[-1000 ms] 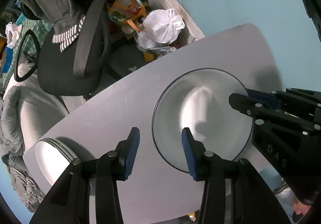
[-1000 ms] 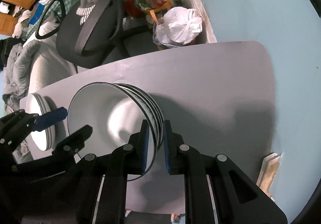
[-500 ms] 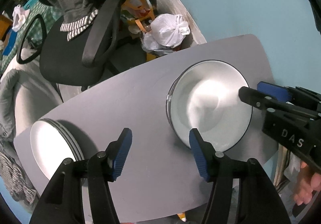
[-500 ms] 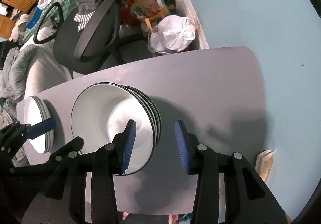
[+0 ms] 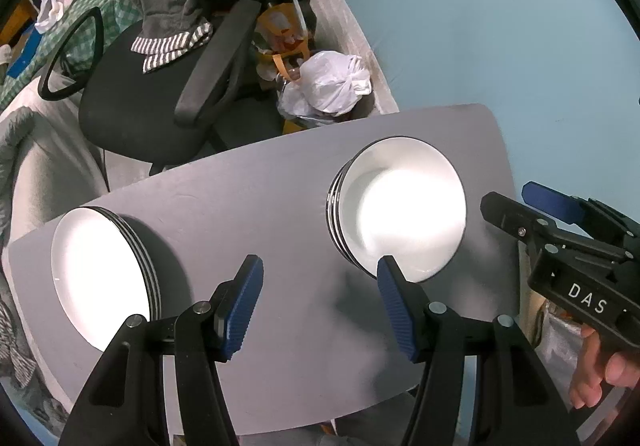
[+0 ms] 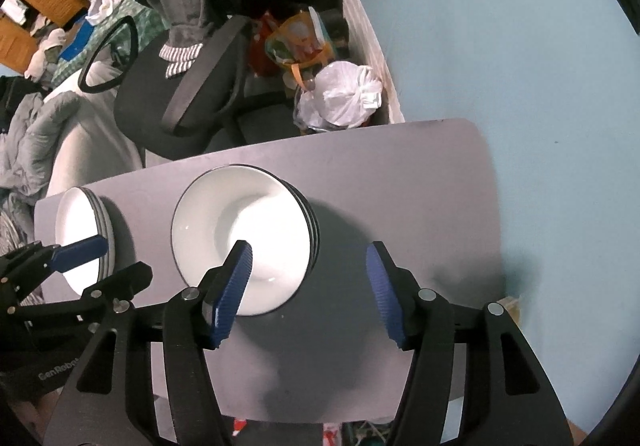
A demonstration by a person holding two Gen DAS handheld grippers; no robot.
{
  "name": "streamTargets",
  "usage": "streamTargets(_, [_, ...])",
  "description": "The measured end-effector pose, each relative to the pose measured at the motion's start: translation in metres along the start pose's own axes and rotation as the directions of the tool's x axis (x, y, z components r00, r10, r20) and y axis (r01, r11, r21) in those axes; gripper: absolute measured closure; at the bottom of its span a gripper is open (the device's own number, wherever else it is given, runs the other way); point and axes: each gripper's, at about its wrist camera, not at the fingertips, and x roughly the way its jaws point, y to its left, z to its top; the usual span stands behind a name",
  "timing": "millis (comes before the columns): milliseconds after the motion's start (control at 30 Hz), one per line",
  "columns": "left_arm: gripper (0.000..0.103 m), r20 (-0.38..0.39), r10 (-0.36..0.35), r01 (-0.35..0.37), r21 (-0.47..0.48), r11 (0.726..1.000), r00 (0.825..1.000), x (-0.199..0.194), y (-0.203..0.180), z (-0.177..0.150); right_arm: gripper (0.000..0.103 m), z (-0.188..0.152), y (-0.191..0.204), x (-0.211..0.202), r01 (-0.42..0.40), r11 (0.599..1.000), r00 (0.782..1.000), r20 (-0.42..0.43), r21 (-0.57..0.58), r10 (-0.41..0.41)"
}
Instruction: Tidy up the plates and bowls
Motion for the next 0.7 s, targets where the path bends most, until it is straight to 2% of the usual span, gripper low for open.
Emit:
streamTargets(367, [0.042, -0.007, 0.001, -0.001, -0.012, 1.000, 1.000, 0.002, 0.006, -0.006, 0.044, -0.002, -0.002, -0.009, 0.015, 1.000, 1.000, 0.015, -0.017, -0.014])
streamTargets(700, [0.042, -0.026, 0.005, -0.005, -0.017, 1.000, 1.000, 0.014, 0.009, -0.002, 0.044, -0.005, -0.008, 0.006, -0.003, 0.999, 1.000, -0.013, -0.048, 0.002])
